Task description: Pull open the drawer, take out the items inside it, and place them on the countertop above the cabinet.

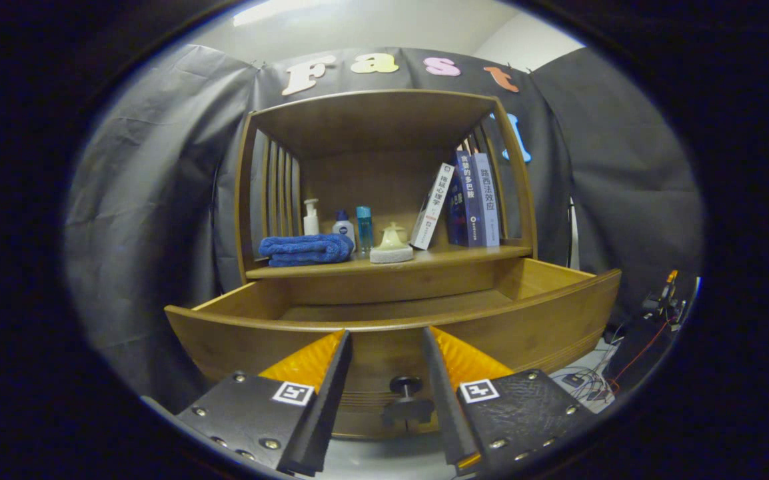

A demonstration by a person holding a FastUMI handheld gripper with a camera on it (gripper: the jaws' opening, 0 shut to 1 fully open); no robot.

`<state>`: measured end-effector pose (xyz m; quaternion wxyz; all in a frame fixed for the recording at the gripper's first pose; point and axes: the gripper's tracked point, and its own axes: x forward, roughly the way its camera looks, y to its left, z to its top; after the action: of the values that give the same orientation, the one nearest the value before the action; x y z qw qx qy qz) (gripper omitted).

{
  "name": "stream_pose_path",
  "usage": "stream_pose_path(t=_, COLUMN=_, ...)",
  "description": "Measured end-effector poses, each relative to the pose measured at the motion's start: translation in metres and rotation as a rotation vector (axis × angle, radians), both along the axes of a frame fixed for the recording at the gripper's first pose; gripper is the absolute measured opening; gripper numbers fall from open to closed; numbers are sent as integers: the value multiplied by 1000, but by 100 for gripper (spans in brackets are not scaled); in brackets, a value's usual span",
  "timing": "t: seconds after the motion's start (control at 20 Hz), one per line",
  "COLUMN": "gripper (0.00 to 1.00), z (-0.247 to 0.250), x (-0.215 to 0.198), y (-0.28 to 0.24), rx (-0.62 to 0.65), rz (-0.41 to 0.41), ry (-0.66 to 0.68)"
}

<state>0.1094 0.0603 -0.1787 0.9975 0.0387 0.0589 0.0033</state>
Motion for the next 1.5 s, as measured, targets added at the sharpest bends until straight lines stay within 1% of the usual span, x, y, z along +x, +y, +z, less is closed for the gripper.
stream_pose_path(t=0.35, gripper=65, z=0, x=11, y=-1, rx=16, rz=3, ry=1)
stream_pose_path(t=0.6, gripper=65, z=0, x=31, y=2, rx=21, rz=-5, ry=6)
stream_pose_path(t=0.75, gripper=65, z=6, x=47, y=1, rx=44, rz=-9, ry=-16)
stream_pose_path(t=0.9, gripper=65, z=3, x=49, y=-2, rx=43, rz=8, ry=-3)
stream_pose_path(t=0.95, gripper=65, z=6, x=58, y=-2, rx=56, rz=15, ry=-12)
stream_pose_path(t=1.5, gripper=65, z=-1, x=107, y=-1, rx=75, rz=22, ry=2)
